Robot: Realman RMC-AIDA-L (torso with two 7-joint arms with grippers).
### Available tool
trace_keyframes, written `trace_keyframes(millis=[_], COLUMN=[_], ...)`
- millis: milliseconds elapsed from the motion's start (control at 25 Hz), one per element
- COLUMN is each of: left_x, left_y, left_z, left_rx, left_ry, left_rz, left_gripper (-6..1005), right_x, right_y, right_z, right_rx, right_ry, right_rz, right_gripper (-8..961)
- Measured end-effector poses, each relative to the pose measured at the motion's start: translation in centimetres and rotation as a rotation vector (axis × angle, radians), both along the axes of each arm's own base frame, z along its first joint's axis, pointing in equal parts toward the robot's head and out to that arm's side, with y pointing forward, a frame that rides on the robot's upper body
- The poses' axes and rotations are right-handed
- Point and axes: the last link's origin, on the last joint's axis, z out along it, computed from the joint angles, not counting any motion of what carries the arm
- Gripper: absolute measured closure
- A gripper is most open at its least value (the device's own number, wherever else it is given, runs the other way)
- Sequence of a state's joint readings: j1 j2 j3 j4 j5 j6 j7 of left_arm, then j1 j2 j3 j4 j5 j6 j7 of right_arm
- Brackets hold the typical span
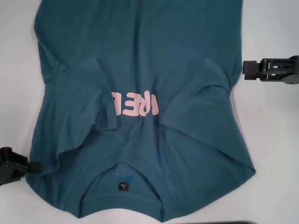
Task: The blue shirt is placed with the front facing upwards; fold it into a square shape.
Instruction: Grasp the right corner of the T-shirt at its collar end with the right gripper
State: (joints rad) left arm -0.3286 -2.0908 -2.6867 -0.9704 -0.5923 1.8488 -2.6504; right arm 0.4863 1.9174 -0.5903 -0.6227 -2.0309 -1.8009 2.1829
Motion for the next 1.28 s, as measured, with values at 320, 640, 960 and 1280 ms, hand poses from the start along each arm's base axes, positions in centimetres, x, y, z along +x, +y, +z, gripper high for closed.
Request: trace_keyframes(millis=[320, 640, 960, 1280], left_x=[1.6, 2.2, 2.6, 2.7], left_y=[0.2, 1.0, 2.3, 3.0], left_z=[0.5, 0.7, 0.2, 0.0], left_rx=[0.011, 0.022, 0.028, 0.035], left_ry=[-0.098, -0.108, -0.104, -0.098], left_rz=[-0.092, -0.148, -0.184, -0.188], left_gripper=[967, 968, 967, 968], right_x=[0.3, 2.4, 4.1, 4.5], right_y=[-0.5, -3.0, -4.4, -5.2], right_z=[0.3, 1.5, 1.9, -0.3], right_rx=[-0.042, -0.238, -0.300, -0.365], right_ry=[-0.021, -0.166, -0.237, -0.276], right_rz=[0.001, -0.010, -0.071, -0.087], right_gripper=[222, 223, 223, 223])
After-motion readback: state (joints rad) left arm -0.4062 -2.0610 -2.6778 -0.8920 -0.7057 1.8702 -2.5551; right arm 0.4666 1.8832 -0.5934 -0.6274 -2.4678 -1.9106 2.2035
